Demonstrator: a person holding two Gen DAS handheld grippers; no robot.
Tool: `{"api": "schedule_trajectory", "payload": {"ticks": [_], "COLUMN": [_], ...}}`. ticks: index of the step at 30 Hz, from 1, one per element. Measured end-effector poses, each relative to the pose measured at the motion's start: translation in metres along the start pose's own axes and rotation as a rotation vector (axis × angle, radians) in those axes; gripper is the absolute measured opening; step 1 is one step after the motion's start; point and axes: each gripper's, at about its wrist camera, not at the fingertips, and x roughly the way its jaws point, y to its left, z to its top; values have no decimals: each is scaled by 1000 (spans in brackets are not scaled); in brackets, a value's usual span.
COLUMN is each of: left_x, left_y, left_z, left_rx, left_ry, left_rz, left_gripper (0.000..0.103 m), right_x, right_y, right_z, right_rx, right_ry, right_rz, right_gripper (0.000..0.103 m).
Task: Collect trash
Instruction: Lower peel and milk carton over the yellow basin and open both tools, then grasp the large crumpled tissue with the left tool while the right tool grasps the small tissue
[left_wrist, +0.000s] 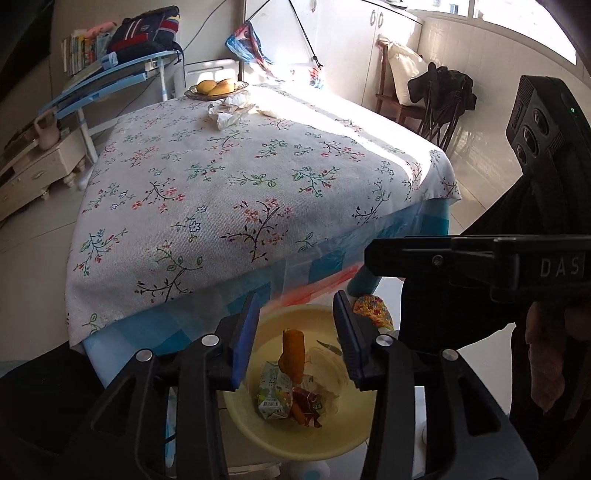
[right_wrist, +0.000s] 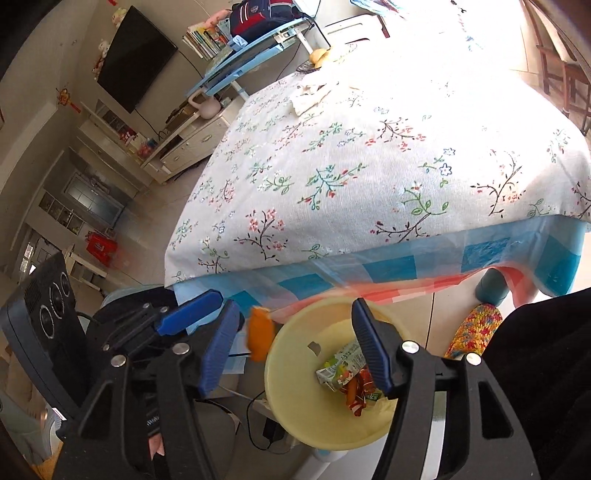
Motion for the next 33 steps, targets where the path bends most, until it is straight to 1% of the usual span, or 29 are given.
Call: {"api": "schedule_trajectory", "payload": {"ticks": [2, 6, 11, 19, 25, 28, 29, 33], "left_x": [-2, -5, -12, -18, -20, -20, -21, -26], "left_y": [-5, -9, -5, 3, 4, 7, 9, 18], "left_z": [-2, -4, -1, 0, 0, 1, 2, 10], "left_rx": [29, 50, 27, -6, -13, -25, -34, -78], "left_ry": [-13, -25, -72, -112, -120, -128, -129, -140], "left_rz": [7, 23, 47, 76, 82, 81, 79, 55], "left_gripper": [59, 65, 72, 73, 73, 74, 74, 75], "right_x": [-3, -9, -13, -17, -18, -19, -20, -21], "right_y": [-2, -6, -4, 0, 3, 8, 9, 14], "right_z": [1, 3, 5, 5, 6, 10, 12, 24], "right_rx": [10, 23, 15, 0, -20, -44, -51, -84], "right_ry": [-24, -55, -75, -97, -113, -127, -133, -148], "right_rz": [-1, -4, -10, -24, -38, -45, -43, -43], "right_gripper": [63, 65, 67, 71, 71, 72, 74, 75]}}
